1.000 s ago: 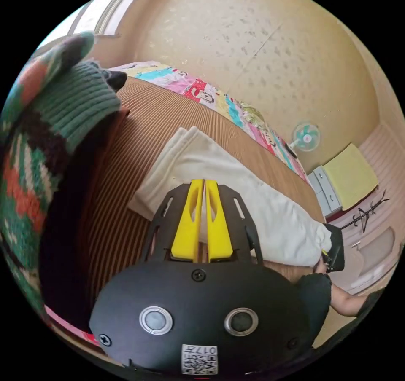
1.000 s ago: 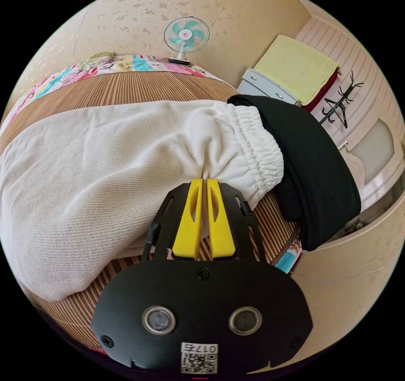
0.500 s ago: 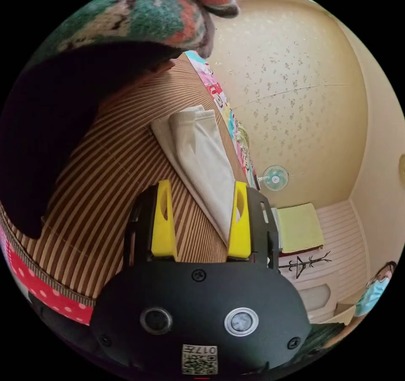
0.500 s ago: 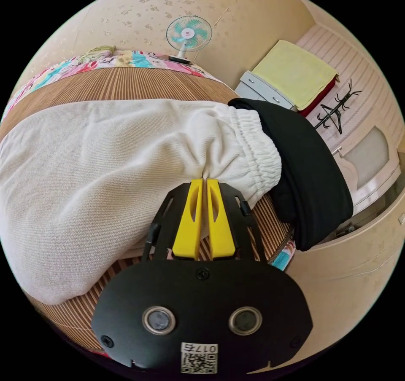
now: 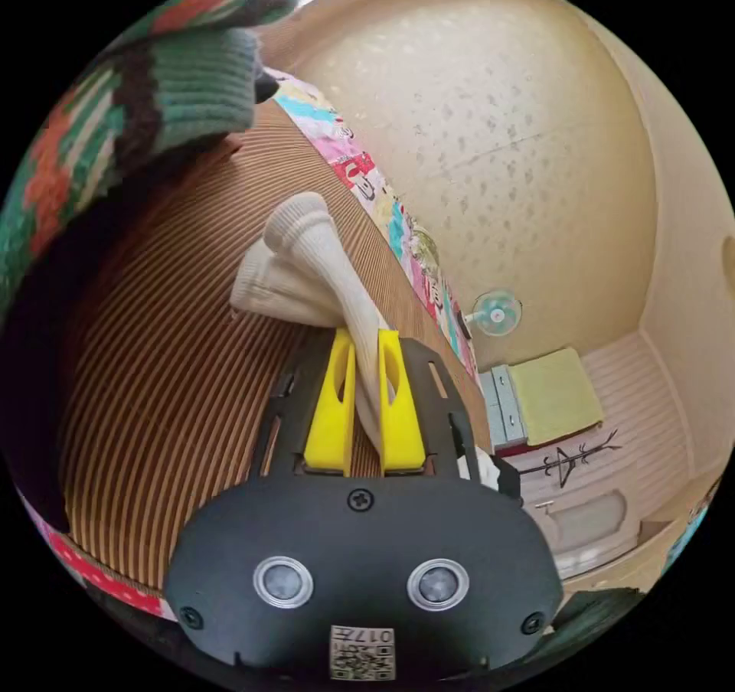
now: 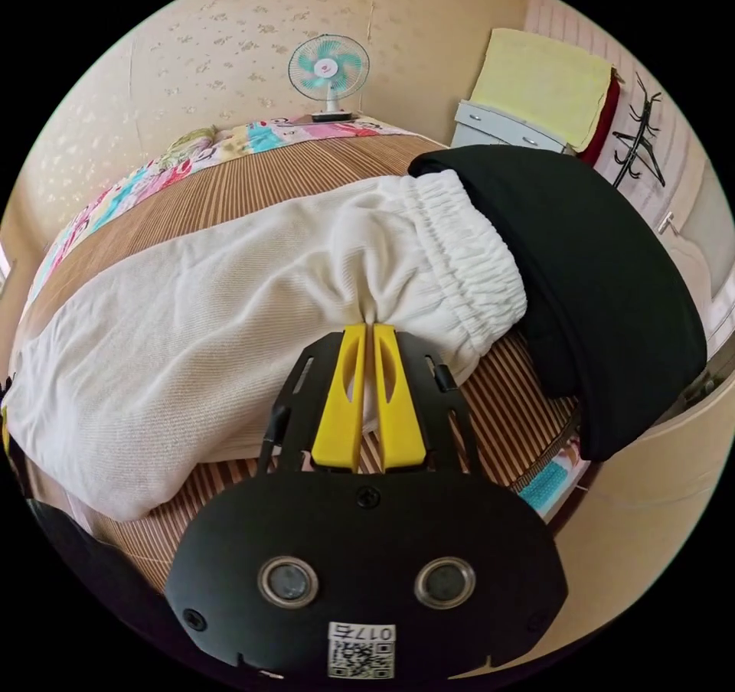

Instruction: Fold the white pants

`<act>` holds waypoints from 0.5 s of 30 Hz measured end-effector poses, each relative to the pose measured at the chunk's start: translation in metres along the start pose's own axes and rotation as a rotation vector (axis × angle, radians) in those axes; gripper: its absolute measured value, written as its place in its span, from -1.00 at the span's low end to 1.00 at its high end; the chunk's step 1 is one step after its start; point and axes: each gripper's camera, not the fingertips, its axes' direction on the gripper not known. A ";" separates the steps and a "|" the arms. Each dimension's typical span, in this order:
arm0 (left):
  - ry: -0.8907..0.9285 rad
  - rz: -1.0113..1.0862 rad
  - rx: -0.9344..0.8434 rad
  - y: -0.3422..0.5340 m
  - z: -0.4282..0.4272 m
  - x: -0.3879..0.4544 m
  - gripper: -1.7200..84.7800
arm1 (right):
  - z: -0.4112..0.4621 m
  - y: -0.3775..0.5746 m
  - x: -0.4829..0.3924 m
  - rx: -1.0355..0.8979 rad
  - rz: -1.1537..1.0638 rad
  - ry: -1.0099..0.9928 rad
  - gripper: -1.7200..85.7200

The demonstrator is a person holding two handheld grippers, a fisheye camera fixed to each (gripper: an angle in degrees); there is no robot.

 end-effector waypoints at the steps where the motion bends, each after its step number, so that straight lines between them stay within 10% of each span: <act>1: -0.011 0.043 0.002 -0.002 -0.004 0.011 -0.84 | 0.002 -0.005 0.004 -0.024 -0.007 -0.012 -0.91; 10: -0.152 0.230 0.150 -0.029 -0.068 0.094 -0.83 | 0.012 -0.012 -0.004 -0.132 0.022 -0.542 -0.91; 15: -0.177 0.663 -0.006 0.011 -0.033 0.199 -0.81 | 0.009 -0.006 -0.022 -0.102 -0.070 -0.490 -0.91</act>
